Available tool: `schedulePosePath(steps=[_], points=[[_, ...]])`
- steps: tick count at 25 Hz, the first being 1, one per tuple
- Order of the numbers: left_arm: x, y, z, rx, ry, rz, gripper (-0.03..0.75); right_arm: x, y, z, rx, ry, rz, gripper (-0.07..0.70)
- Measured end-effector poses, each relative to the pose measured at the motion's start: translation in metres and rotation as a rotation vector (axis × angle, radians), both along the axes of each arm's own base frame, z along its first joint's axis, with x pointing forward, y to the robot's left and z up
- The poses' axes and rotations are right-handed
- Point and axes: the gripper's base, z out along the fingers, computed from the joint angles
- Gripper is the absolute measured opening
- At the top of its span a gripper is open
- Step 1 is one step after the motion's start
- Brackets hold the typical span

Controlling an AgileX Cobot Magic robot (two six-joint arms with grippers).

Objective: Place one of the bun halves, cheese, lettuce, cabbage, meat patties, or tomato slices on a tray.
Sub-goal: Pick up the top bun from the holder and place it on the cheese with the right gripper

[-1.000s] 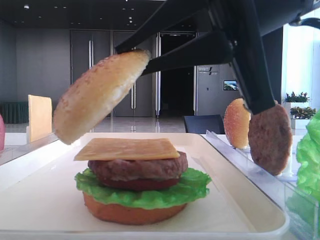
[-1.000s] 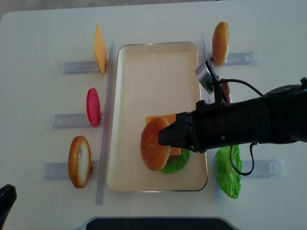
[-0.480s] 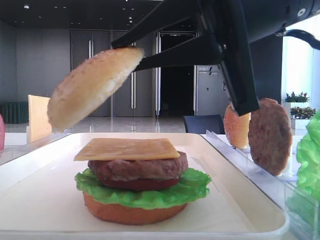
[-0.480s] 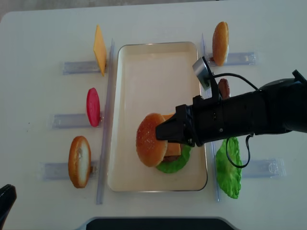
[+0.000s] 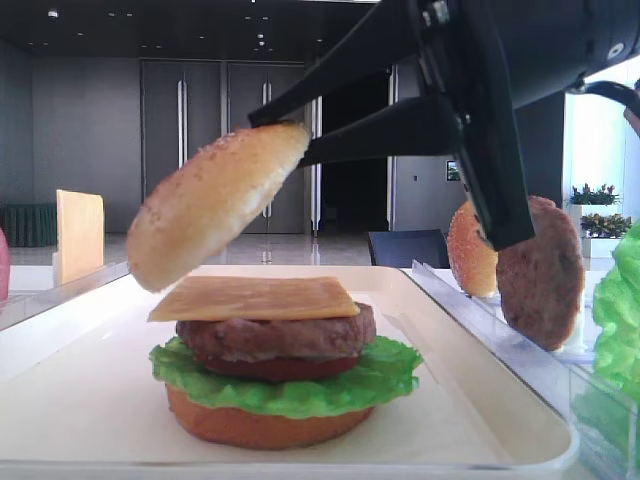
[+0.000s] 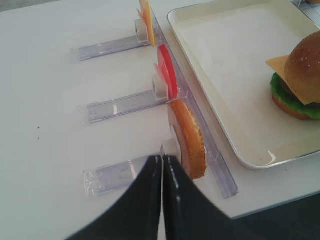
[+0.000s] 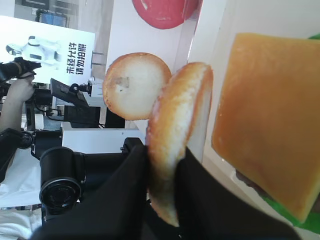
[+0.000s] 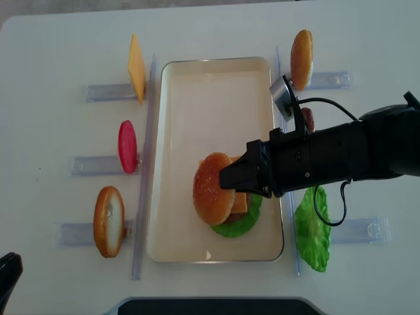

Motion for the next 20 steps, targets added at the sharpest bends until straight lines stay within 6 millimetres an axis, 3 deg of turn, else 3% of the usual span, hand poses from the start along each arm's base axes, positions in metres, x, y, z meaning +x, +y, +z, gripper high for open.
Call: schedulePosePath(steps=[20], points=[[0.0,0.0,0.0,0.0,0.0,0.0,-0.001,-0.0004,0.0009,-0.0028,0.007,-0.008,0.021,0.121]])
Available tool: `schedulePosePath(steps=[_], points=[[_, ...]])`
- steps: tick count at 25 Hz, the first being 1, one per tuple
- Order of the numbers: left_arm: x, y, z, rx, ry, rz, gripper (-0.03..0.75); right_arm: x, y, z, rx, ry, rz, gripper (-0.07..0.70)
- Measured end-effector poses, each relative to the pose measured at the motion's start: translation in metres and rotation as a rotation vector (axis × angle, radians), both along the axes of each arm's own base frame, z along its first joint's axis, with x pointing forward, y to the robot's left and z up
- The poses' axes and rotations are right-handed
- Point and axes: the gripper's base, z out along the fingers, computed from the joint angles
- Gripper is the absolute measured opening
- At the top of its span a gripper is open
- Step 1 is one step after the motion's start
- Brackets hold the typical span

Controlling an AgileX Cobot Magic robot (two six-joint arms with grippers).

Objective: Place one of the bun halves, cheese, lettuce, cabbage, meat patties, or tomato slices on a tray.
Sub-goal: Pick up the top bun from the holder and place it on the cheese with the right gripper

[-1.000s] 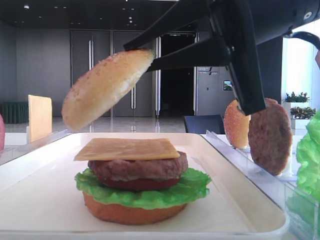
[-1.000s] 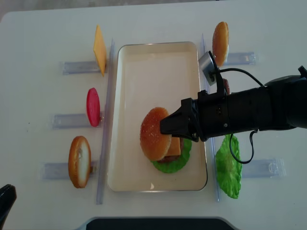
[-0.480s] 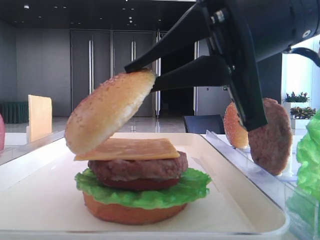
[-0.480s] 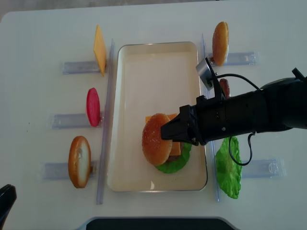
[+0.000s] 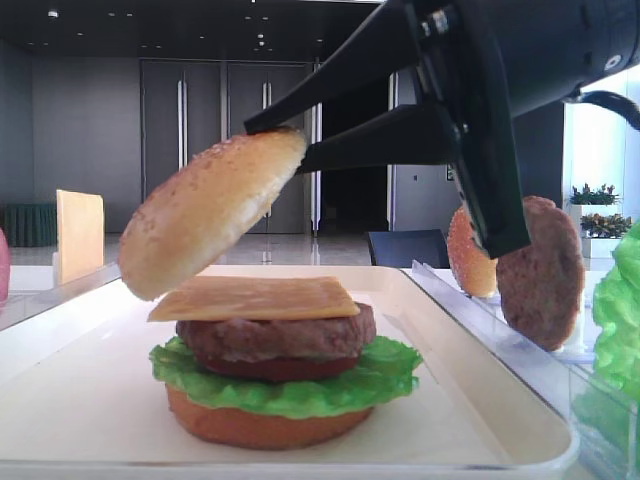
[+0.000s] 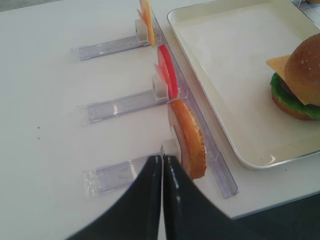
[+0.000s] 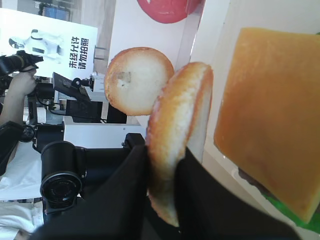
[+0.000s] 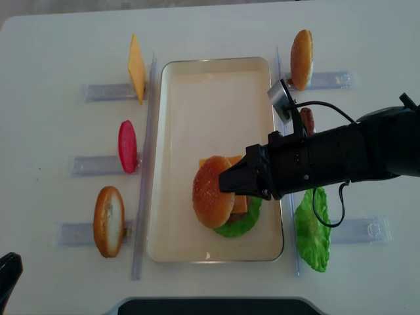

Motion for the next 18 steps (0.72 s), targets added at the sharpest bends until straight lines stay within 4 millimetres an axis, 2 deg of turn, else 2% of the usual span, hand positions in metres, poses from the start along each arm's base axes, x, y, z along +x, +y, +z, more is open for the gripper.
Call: schedulePosePath(steps=[9,18], points=[[0.0,0.0,0.0,0.0,0.0,0.0,-0.001,0.008,-0.01,0.001,0.013,0.003,-0.038,0.121],[0.0,0.0,0.0,0.0,0.0,0.0,-0.001,0.01,-0.011,-0.003,-0.008,0.007,-0.052,0.121]])
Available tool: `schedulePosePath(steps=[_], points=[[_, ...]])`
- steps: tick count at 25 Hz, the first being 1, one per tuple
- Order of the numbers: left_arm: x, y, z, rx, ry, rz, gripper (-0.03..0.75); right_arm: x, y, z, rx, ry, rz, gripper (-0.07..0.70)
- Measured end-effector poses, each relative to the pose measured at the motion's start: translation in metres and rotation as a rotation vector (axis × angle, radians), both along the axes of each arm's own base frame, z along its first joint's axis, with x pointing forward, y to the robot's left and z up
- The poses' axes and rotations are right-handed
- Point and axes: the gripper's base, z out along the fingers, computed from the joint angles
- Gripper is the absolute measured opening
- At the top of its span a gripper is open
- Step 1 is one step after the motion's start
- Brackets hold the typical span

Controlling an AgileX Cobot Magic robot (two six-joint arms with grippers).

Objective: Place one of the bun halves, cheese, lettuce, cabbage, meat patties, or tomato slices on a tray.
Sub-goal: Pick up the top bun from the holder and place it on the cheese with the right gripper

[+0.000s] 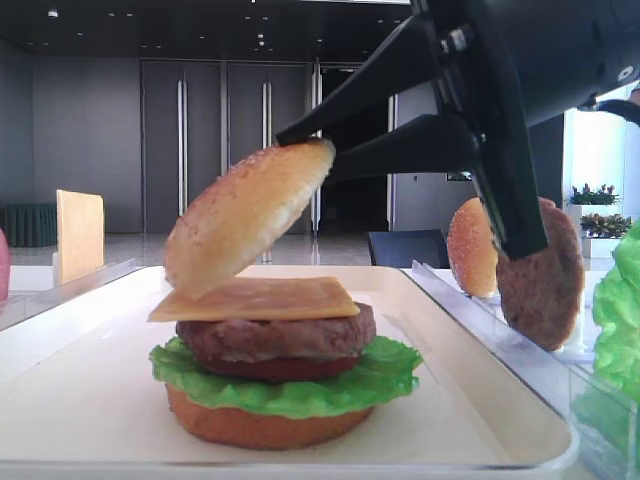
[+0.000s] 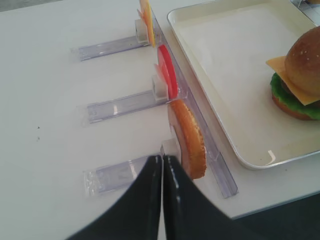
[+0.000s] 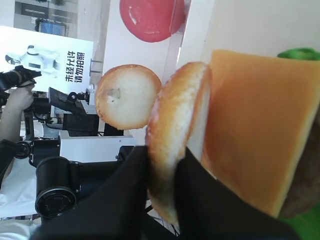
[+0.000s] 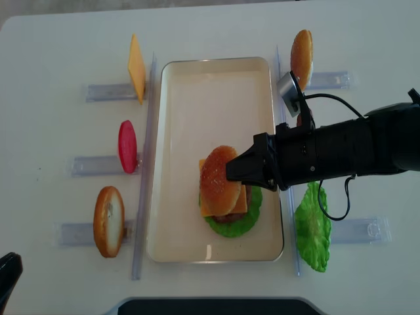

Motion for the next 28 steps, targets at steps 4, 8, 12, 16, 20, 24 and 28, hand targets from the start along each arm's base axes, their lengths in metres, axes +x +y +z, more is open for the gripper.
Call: schedulePosePath(steps=[4,8,12,16,20,24,28], points=[[0.0,0.0,0.0,0.0,0.0,0.0,-0.001,0.001,0.0006,-0.0065,-0.008,0.021,0.002,0.121],[0.0,0.0,0.0,0.0,0.0,0.0,-0.001,0.0009,0.0011,-0.008,-0.003,0.03,0.007,0.121],[0.0,0.0,0.0,0.0,0.0,0.0,-0.001,0.0009,0.0014,-0.0077,0.002,0.031,0.01,0.121],[0.0,0.0,0.0,0.0,0.0,0.0,-0.001,0.0009,0.0014,-0.0077,0.002,0.032,0.01,0.121],[0.0,0.0,0.0,0.0,0.0,0.0,-0.001,0.0006,0.0013,-0.0079,-0.001,0.03,0.014,0.121],[0.0,0.0,0.0,0.0,0.0,0.0,-0.001,0.0006,0.0013,-0.0079,-0.001,0.026,0.016,0.123],[0.0,0.0,0.0,0.0,0.0,0.0,-0.001,-0.0001,0.0011,-0.0085,-0.008,0.022,0.025,0.247]])
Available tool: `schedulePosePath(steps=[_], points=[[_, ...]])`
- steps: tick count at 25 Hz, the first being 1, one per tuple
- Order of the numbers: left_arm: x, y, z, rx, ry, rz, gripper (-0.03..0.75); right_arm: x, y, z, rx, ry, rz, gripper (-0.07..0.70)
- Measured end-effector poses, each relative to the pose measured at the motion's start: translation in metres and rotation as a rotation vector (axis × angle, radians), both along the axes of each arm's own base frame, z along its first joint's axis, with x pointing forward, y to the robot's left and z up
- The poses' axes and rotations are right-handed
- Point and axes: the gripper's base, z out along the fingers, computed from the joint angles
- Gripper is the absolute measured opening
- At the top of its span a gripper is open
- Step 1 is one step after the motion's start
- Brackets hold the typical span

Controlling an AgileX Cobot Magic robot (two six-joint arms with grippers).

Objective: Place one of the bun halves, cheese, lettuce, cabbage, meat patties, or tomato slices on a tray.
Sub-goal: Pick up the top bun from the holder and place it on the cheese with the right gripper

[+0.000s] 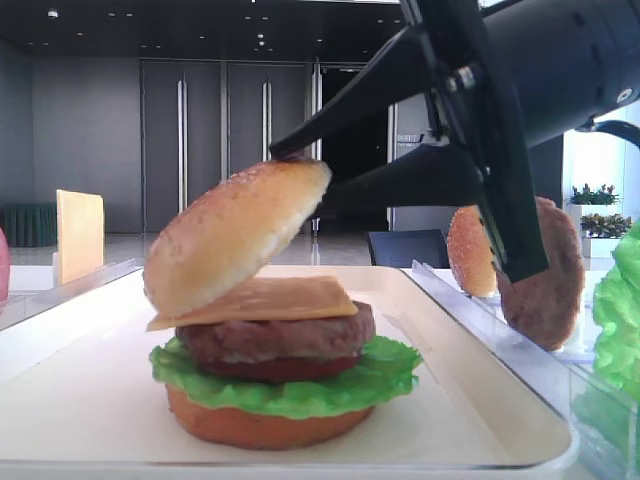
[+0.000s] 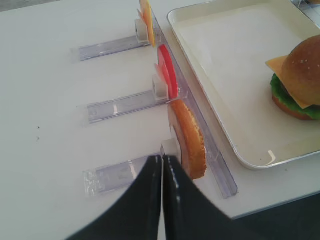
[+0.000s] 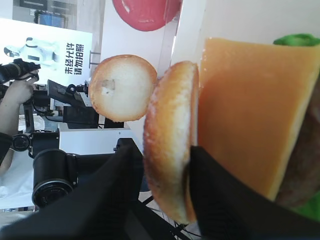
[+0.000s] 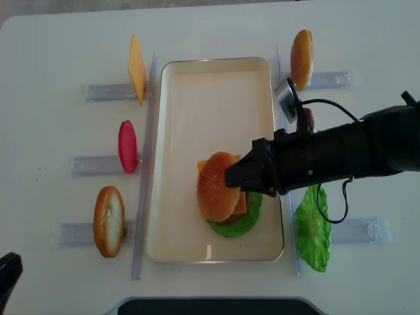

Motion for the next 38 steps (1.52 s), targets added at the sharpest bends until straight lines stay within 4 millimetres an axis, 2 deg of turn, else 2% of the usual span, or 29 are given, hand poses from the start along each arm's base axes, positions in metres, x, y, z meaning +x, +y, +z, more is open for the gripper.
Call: schedulePosePath(steps=[4,7,9,22,31,38], points=[[0.0,0.0,0.0,0.0,0.0,0.0,-0.001,0.0,0.0,0.0,-0.004,-0.002,0.006,0.411],[0.0,0.0,0.0,0.0,0.0,0.0,-0.001,0.0,0.0,0.0,-0.005,-0.002,0.006,0.483],[0.0,0.0,0.0,0.0,0.0,0.0,-0.001,0.0,0.0,-0.001,-0.007,-0.002,0.005,0.505],[0.0,0.0,0.0,0.0,0.0,0.0,-0.001,0.011,0.002,0.004,-0.071,-0.013,0.005,0.521],[0.0,0.0,0.0,0.0,0.0,0.0,-0.001,0.011,-0.001,-0.002,-0.157,-0.005,0.011,0.521],[0.0,0.0,0.0,0.0,0.0,0.0,-0.001,0.018,-0.001,0.005,-0.288,-0.002,0.11,0.521]])
